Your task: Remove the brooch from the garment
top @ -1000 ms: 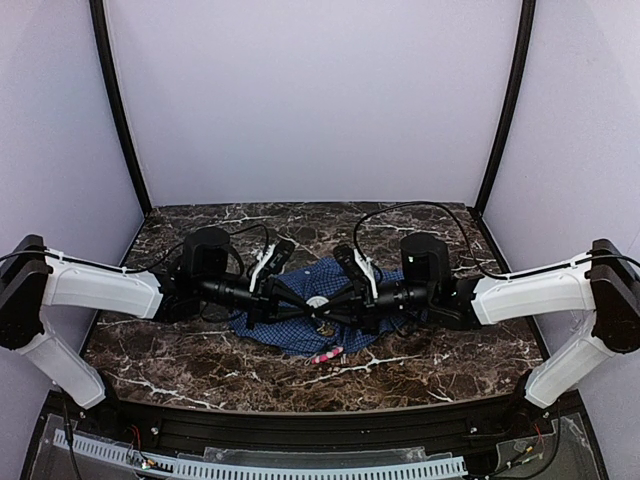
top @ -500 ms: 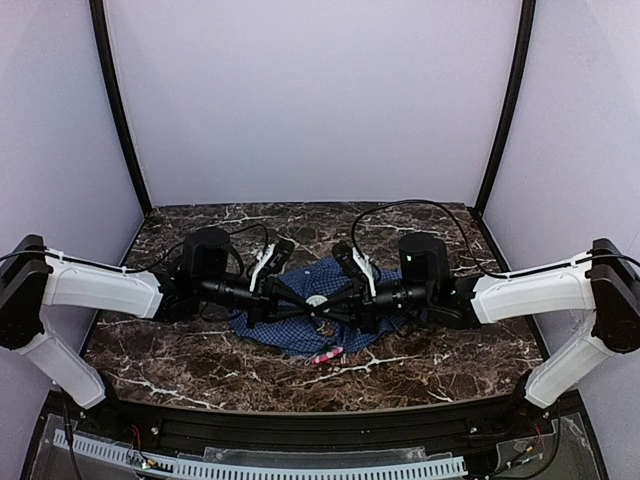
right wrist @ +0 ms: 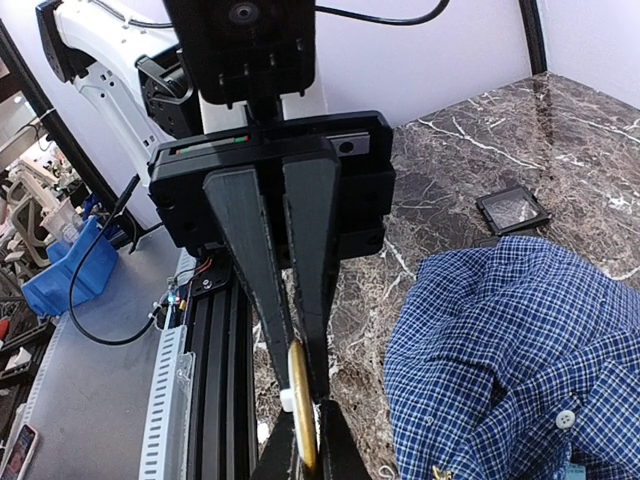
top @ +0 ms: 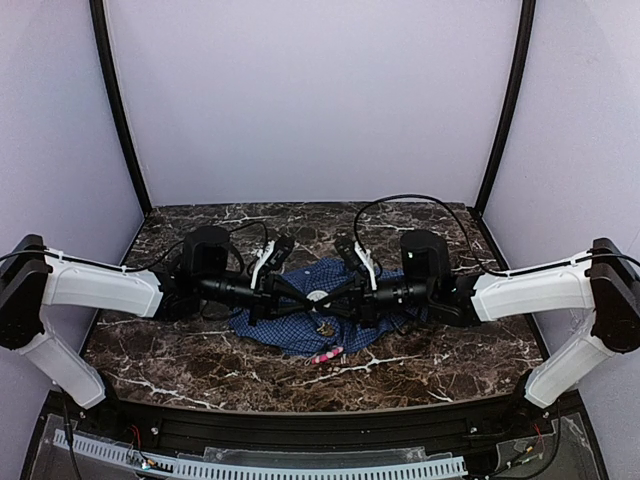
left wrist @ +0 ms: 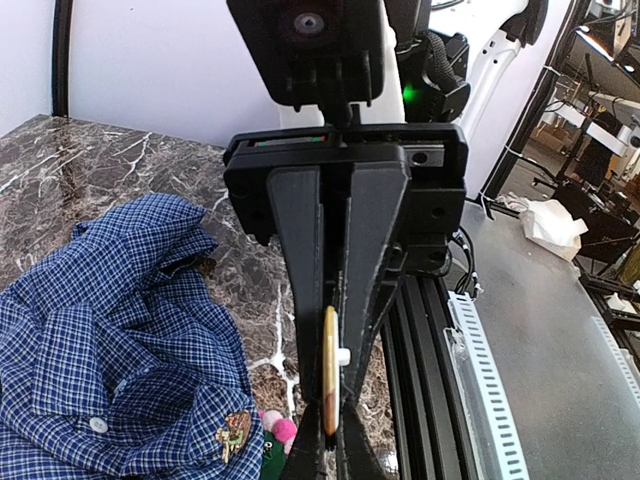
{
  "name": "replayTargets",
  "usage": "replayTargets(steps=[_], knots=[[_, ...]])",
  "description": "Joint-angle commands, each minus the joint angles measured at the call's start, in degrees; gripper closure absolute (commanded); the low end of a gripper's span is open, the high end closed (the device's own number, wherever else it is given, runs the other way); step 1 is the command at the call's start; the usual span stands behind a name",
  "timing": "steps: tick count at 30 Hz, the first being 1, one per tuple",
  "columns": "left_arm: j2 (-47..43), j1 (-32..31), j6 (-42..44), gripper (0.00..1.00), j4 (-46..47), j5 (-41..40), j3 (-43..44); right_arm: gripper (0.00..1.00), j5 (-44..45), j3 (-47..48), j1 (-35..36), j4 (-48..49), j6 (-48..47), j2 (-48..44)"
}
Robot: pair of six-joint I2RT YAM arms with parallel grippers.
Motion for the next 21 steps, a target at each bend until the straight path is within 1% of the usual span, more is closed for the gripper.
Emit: replayTargets(steps=[1,6,11,14,17,21], knots=[[-1.24,-0.91,0.64,0.99,-0.51,4.77,0.73,0.95,7.61,1.84,-3.59,-0.13,4.34,1.81],[-1.64,-0.92,0.56,0.99,-0.28,3.69,0.44,0.95,6.94,0.87,-3.83,1.11,4.38,0.97],[-1.75,-0.9,0.43,0.99,-0.3,1.49,0.37,0.87,3.19,-0.02,-3.78,1.93,2.13,-0.01],[-1.65,-0.85,0.14,0.99,-0.25,0.16,0.46,0.78,0.56,-0.76,-3.78,2.16,0.55,-0.92],[-1.73,-0.71,0.01,0.99,-0.32,-2.31,0.24,0.66,-1.1,-2.27,-3.79,3.0,-0.36,-2.83],[-1.9,-0.14,-1.01,0.99,1.1,-3.85,-0.4,0.55,-1.09,-4.49,-3.83,3.51,-1.28,-6.49]])
